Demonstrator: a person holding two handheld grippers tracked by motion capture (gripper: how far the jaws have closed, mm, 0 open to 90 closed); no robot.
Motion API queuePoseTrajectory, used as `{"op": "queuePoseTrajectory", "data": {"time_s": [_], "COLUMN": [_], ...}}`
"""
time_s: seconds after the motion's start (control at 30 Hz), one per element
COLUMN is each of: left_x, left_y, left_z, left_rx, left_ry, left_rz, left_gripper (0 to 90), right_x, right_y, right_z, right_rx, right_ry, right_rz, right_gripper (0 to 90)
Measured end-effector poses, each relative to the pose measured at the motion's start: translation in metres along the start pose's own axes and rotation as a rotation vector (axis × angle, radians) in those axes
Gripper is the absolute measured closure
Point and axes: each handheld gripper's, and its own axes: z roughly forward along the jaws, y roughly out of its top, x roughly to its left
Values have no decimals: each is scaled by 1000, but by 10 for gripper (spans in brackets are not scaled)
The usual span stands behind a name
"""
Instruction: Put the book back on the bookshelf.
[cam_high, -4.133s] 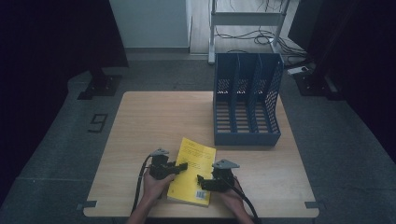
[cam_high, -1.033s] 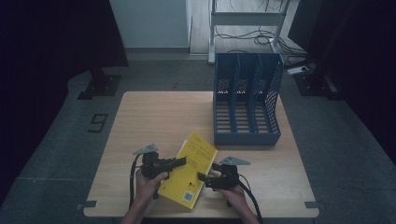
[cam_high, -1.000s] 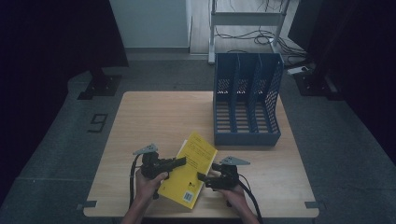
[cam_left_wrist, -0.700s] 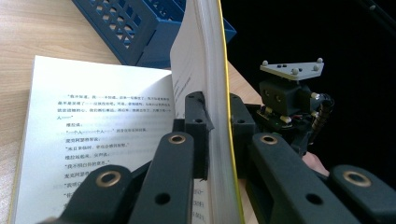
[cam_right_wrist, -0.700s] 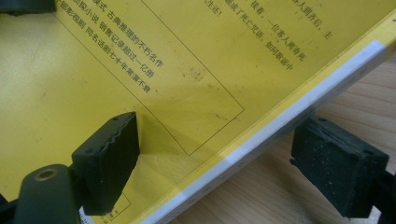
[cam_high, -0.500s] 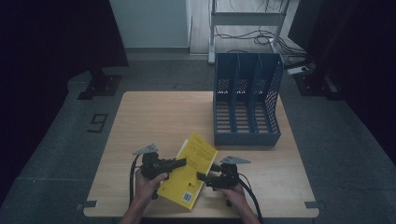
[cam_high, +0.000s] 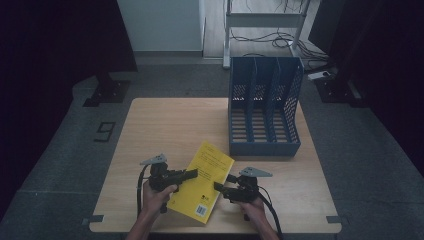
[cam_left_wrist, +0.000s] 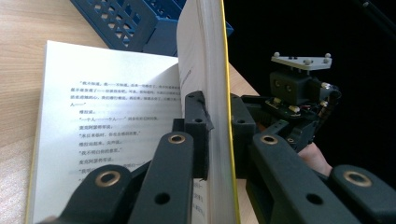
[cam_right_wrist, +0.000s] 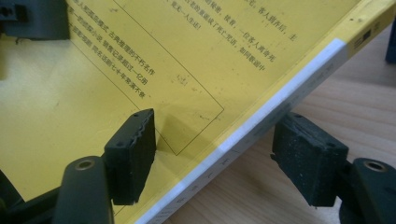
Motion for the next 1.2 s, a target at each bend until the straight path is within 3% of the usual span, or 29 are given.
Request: {"op": "queuePoseTrajectory", "data": {"time_s": [0.17,0.47,0.63,0.7,0.77,0.87,1.2], "left_x": [1,4,4,4,4,7,12], "left_y": [0,-2,-4,-6,-7,-8,-10], "left_z": [0,1,8,13,15,16,18], "left_rx": [5,9,41,65,75,75,87], "left_ry": [-3,-14,-31,-39,-16,-30,-20], "left_rz": [-7,-24,-28,-26,-17,-31,-37], "left_gripper": [825,826,827,826,824,823,799], "right_x": [1,5,6,8,12,12,10], "right_y": [1,4,4,4,3,4,6], "right_z": [-3,-11,-10,-9,-9,-10,-13], "right_rx": [-23,-99,-91,-79,-85,-79,-101], "right_ry": [-13,14,32,74,54,53,66], "right_rz": [-17,-23,-35,-44,-83,-106,-97], "right_gripper": [319,330,350,361,400,423,544]}}
